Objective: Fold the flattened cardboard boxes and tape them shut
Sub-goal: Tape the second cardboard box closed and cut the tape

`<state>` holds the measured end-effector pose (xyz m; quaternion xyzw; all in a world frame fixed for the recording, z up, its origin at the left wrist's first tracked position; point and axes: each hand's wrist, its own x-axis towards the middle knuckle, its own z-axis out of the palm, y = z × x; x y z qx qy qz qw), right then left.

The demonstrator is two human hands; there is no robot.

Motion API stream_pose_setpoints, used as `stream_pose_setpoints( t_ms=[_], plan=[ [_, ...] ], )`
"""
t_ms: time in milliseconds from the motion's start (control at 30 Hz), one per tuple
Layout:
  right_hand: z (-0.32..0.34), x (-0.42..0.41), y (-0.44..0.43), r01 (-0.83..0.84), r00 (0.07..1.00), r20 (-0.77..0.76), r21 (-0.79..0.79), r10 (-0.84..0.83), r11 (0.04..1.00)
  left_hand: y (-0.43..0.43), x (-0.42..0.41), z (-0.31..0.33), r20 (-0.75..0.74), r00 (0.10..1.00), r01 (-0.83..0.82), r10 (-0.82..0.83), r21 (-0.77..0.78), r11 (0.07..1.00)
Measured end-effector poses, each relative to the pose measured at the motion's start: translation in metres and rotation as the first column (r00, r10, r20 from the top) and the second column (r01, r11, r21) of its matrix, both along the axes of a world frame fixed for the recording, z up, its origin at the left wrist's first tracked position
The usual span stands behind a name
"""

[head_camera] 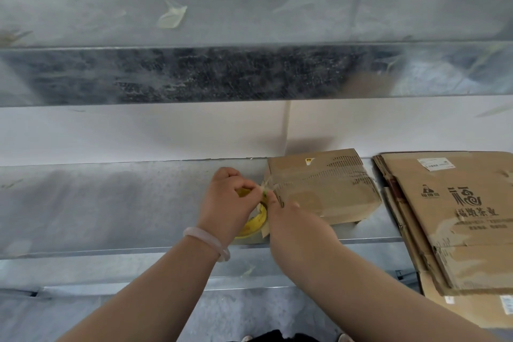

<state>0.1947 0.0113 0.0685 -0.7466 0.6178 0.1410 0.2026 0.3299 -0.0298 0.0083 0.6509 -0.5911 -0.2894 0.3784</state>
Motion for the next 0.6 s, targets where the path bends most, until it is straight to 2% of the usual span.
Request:
stream_pose_setpoints(
  t_ms=[67,133,233,300,433,533,600],
  plan=[
    [0.0,-0.004,0.002,-0.001,0.998,0.056,-0.044,0.003,0.999,-0.005,0.007,0.003,0.077,0.997,-0.02,0.024,-0.052,0.998],
    [-0.001,-0.011,0.008,-0.014,0.992,0.123,-0.1,0.026,0.995,-0.01,0.018,0.002,0.229,0.971,-0.049,0.069,-0.092,0.995],
    [-0.007,-0.027,0.019,0.042,0.955,0.295,-0.211,0.023,0.977,-0.011,0.03,-0.012,0.452,0.883,-0.056,0.126,-0.166,0.985],
    [-0.011,-0.04,0.025,0.117,0.909,0.417,-0.313,0.025,0.943,-0.009,0.033,-0.023,0.54,0.831,-0.02,0.131,-0.206,0.978],
    [-0.012,-0.082,0.028,0.37,0.766,0.642,-0.403,-0.029,0.837,0.001,0.025,-0.042,0.585,0.806,0.073,0.09,-0.249,0.966],
    [-0.022,-0.13,0.017,0.523,0.738,0.671,-0.499,-0.074,0.691,0.013,0.019,-0.051,0.528,0.846,0.064,0.073,-0.236,0.97],
    [-0.037,-0.161,0.001,0.617,0.699,0.69,-0.452,-0.186,0.644,0.02,0.021,-0.058,0.528,0.849,0.09,0.036,-0.211,0.973]
  ],
)
